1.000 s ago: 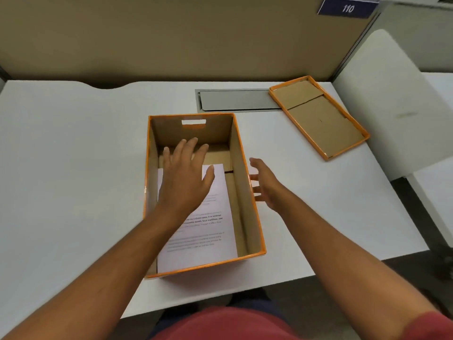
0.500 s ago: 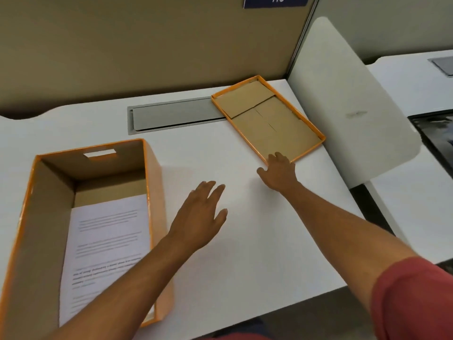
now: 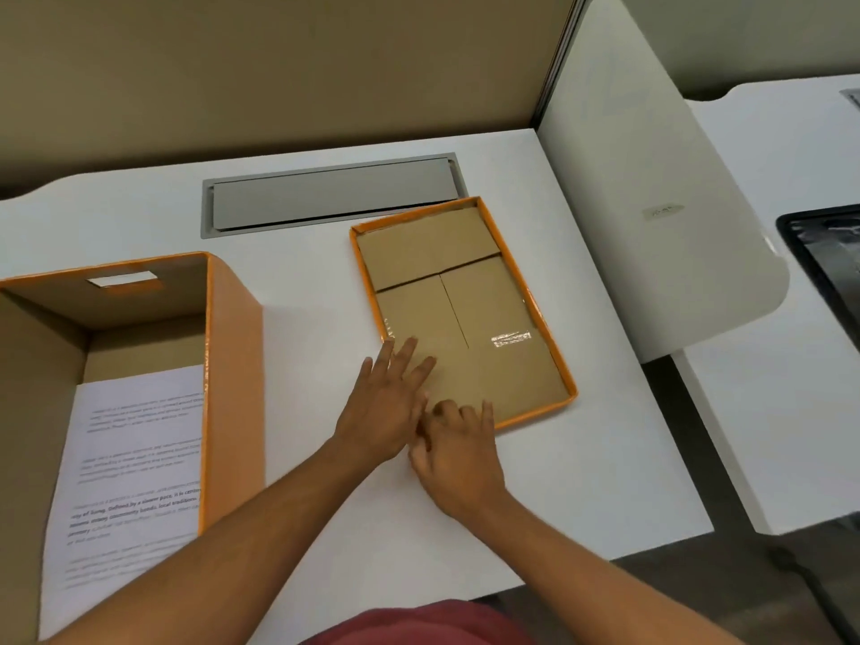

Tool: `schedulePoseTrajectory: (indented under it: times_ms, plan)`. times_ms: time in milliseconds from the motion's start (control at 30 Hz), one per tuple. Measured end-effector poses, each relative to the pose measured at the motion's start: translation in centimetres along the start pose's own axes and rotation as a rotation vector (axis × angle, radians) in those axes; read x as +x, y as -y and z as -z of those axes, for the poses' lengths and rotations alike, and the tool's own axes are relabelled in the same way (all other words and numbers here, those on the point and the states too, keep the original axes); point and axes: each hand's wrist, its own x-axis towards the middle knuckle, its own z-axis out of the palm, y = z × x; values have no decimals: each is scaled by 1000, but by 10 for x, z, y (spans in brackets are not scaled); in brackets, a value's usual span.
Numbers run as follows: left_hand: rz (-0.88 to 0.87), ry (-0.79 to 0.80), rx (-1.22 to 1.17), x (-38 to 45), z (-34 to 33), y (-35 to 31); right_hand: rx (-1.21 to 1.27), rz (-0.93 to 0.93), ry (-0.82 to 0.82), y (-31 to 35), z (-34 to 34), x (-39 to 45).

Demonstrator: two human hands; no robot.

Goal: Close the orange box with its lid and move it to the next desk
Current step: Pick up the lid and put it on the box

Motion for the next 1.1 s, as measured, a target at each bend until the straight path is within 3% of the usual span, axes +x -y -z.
schedulePoseTrajectory:
  times_ms: [200,467,633,800,967,1100]
  plan:
    - [-42,133,125,-2,-22,-3,-135,-21,46,-51,22,41]
    - [-75,169,133,-42,-47,-7,-55,-28,-26,-57,-2,-13]
    - [-55,184,148,-42,-42,-10,38,-368,-129,-85,26,18]
    - [-38,215,104,-42,-36,-16,478,-569,-103,-115,59,50]
    - [114,169,-201,-46,-11,-31,761,-608,-162,-109,112,50]
    - [304,90,-781,-57,28,-46,1034,-464,-263,-55,162,27]
